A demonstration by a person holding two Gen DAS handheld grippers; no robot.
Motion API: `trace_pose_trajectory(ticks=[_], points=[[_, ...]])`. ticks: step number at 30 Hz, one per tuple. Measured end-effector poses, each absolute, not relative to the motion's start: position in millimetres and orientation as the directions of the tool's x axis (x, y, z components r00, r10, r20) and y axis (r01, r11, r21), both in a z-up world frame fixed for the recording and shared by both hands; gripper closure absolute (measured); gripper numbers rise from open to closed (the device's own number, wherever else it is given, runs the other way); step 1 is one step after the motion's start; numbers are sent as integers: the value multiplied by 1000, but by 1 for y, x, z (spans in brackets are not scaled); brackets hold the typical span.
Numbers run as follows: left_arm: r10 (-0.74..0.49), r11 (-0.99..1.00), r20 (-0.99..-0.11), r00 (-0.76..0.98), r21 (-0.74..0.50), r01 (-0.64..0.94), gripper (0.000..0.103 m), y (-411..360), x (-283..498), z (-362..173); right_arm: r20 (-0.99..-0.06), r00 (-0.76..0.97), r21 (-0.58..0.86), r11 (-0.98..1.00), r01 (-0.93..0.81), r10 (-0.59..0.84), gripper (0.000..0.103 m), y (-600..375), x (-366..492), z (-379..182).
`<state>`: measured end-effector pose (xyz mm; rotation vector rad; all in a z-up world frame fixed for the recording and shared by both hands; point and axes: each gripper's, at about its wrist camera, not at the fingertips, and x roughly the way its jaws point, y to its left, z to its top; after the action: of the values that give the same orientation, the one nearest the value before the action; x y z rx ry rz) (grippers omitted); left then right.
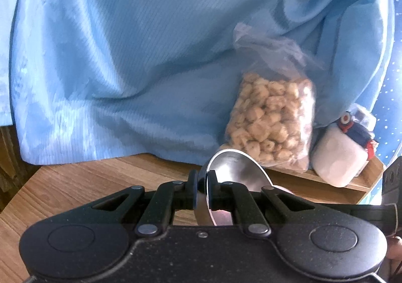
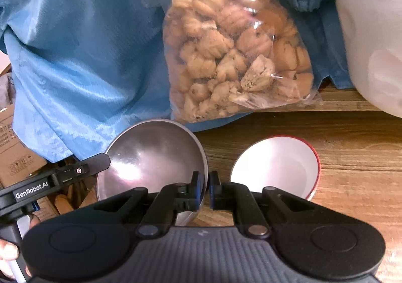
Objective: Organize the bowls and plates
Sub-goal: 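Lift the steel bowl with both grippers toward the plate stack, then lower the steel bowl onto the plate stack and open both grippers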
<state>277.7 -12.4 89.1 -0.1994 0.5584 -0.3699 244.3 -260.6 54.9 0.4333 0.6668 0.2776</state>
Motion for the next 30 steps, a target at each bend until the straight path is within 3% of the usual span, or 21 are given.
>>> trace_pose_trajectory(ticks=[13, 30], points=[[-496, 869, -490, 717, -292, 401, 97, -46, 215, 106, -529, 786, 428, 900, -78, 320, 94, -292, 149, 87], [-578, 786, -653, 489, -287, 547, 97, -101, 152, 80, -645, 721, 439, 895, 77, 254, 92, -328, 28, 76]])
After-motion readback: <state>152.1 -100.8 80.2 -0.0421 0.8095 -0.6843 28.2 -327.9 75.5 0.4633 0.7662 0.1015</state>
